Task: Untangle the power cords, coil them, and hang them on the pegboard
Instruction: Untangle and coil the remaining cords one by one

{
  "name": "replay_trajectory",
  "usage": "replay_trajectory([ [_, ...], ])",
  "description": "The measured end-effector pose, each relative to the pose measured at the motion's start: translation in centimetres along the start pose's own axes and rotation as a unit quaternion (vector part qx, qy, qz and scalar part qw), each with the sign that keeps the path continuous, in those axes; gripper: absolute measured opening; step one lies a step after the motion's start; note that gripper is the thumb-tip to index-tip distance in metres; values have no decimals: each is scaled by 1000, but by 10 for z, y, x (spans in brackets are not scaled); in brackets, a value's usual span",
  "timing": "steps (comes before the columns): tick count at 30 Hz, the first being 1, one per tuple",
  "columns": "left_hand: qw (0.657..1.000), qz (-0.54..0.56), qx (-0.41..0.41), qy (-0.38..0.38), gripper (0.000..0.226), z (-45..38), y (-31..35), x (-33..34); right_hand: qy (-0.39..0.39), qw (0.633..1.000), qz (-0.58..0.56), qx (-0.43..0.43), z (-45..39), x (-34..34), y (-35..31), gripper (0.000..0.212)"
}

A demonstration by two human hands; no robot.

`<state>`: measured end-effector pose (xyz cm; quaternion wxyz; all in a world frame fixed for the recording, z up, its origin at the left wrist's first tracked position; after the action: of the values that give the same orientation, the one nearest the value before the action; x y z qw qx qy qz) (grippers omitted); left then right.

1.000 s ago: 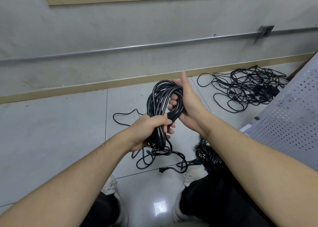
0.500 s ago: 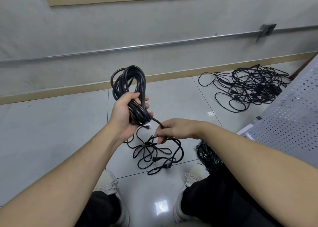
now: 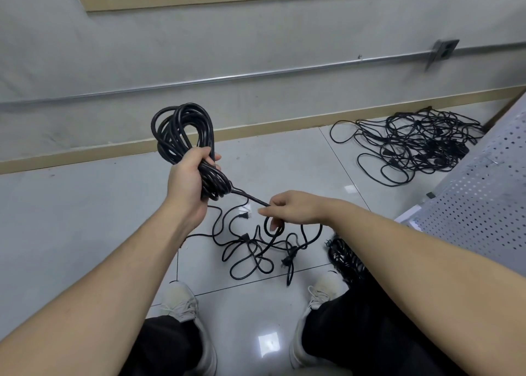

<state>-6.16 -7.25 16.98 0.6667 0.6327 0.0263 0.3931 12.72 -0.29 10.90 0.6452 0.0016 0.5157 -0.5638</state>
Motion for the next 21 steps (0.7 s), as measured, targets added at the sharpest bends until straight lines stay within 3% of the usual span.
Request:
replay_trajectory([
  [3,992,-115,50,13,25,-1,4,-4,6,998,-54,-17,0,2,-1,34],
  [5,967,-239,89,-3,27,-1,6,-2,64,995,-73,-30,-1,-6,-1,33],
  [7,936,-339,89,-37,29,2,1,2,104,991,-74,-42,1,-15,-4,30],
  [9,911,-400,62,-80,24,5,-9,6,96,991,-76,-57,5,-20,-8,22],
  [13,894,-428,3,-133,17,8,-31,13,76,986,-119,-91,12,-21,-8,14],
  [18,896,-401,-34,-188,30,10,-41,17,99,977,-149,-115,19,-30,-9,22],
  [21,868,-429,-31,-246,40,8,-42,19,98,979,-131,-121,21,-28,-9,19],
])
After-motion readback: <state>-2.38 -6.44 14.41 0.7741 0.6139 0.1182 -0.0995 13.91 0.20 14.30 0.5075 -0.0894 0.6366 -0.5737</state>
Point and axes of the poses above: each hand's wrist, its own z-axis away from the middle knuckle, its own x-axis out of the palm, y = z × x, the point moved 5 cm from there along -z, towards the middle knuckle, and after that the axes turned 12 degrees about z, right-handed, at the moved point
